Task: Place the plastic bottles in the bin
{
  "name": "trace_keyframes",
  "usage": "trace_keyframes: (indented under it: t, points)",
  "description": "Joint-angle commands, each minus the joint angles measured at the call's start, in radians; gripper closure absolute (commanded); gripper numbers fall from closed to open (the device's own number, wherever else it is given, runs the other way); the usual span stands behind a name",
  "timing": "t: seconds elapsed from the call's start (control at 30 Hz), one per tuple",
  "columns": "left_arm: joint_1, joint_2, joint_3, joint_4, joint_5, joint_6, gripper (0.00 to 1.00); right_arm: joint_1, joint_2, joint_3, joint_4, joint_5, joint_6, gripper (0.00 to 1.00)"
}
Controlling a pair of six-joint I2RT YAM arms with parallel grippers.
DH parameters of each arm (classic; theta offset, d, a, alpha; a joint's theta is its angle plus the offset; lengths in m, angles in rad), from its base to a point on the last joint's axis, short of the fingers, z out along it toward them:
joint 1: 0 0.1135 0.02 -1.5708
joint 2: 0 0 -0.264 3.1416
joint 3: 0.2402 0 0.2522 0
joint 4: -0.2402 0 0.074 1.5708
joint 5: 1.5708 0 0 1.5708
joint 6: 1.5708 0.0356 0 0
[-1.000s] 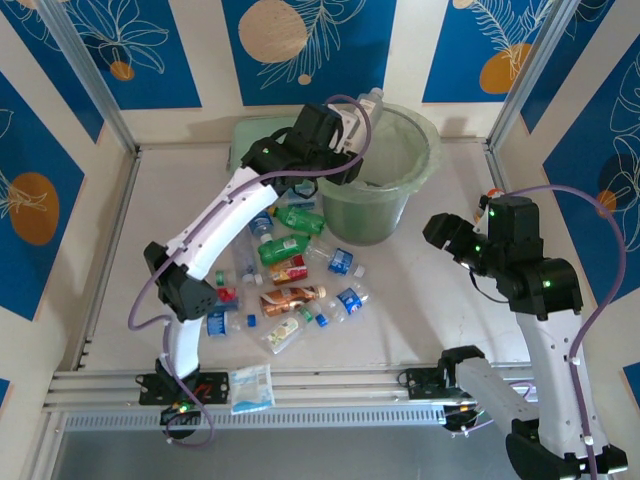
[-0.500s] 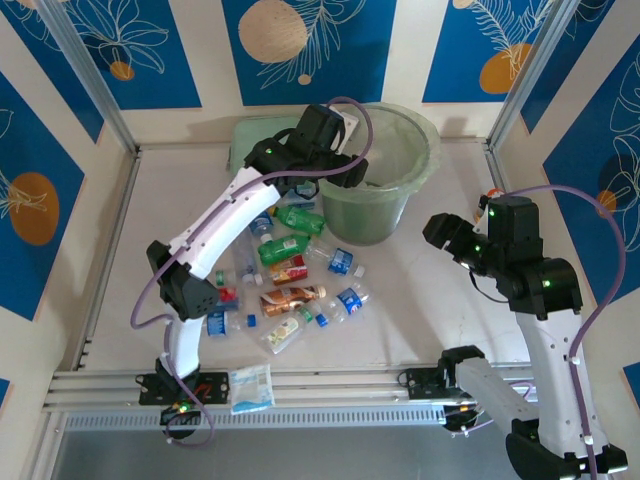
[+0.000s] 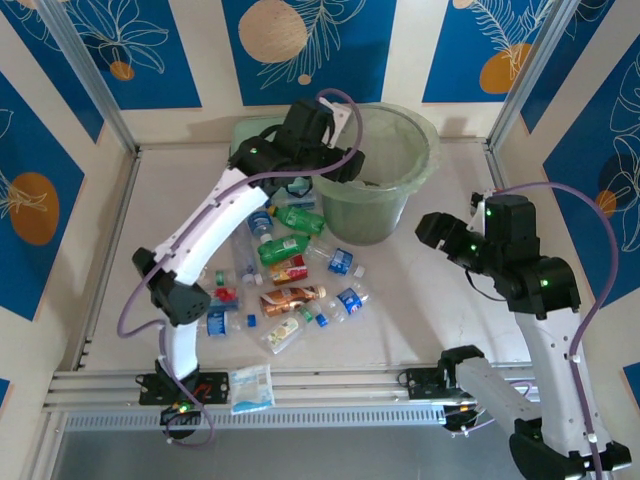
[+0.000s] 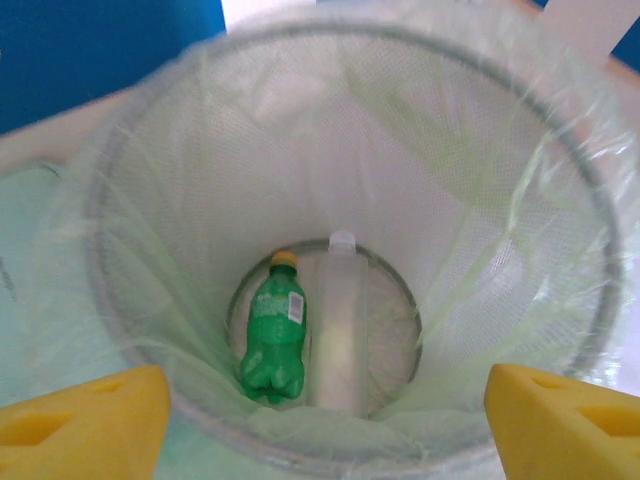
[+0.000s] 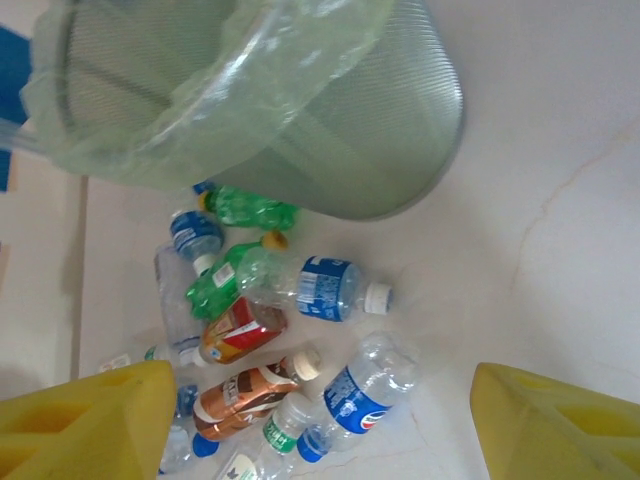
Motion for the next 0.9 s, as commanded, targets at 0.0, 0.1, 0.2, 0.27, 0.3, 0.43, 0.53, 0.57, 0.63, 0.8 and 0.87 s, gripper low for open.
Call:
trace_keyframes:
  t: [0.0, 0.1, 0.2, 0.27, 0.3, 0.43, 0.53, 0.57, 0.63, 0.8, 0.87]
  points:
    - [0.004, -0.155, -0.035, 0.042, -0.044, -0.004, 0.16, 0.081, 0.003, 0.003, 0.052, -0.028, -0.023, 0.22]
    - [0.005, -0.277, -0.143, 0.089, -0.096, -0.022, 0.14, 0.192, 0.026, 0.013, 0.087, -0.009, -0.03, 0.22]
    - [0.021, -0.394, -0.264, 0.081, -0.174, -0.055, 0.13, 0.35, 0.063, 0.029, 0.108, 0.075, -0.049, 0.22]
    - [0.049, -0.474, -0.363, 0.056, -0.208, -0.099, 0.13, 0.446, 0.096, 0.041, 0.116, 0.131, -0.06, 0.22]
    - [0.071, -0.517, -0.421, 0.042, -0.216, -0.126, 0.13, 0.489, 0.119, 0.047, 0.118, 0.153, -0.064, 0.22]
    - [0.186, -0.649, -0.639, -0.063, -0.225, -0.271, 0.13, 0.586, 0.197, 0.053, 0.136, 0.205, -0.065, 0.22]
    - [0.281, -0.737, -0.816, -0.146, -0.211, -0.421, 0.15, 0.607, 0.231, 0.041, 0.173, 0.196, -0.06, 0.22]
    - [0.303, -0.759, -0.864, -0.163, -0.199, -0.461, 0.15, 0.609, 0.237, 0.036, 0.187, 0.19, -0.058, 0.22]
    - [0.355, -0.802, -0.969, -0.183, -0.177, -0.54, 0.15, 0.611, 0.249, 0.03, 0.207, 0.178, -0.053, 0.21]
    - [0.51, -0.877, -1.18, -0.117, -0.066, -0.634, 0.15, 0.621, 0.267, 0.023, 0.217, 0.166, -0.046, 0.21]
    - [0.553, -0.871, -1.224, -0.102, -0.046, -0.641, 0.16, 0.627, 0.268, 0.015, 0.217, 0.168, -0.039, 0.21]
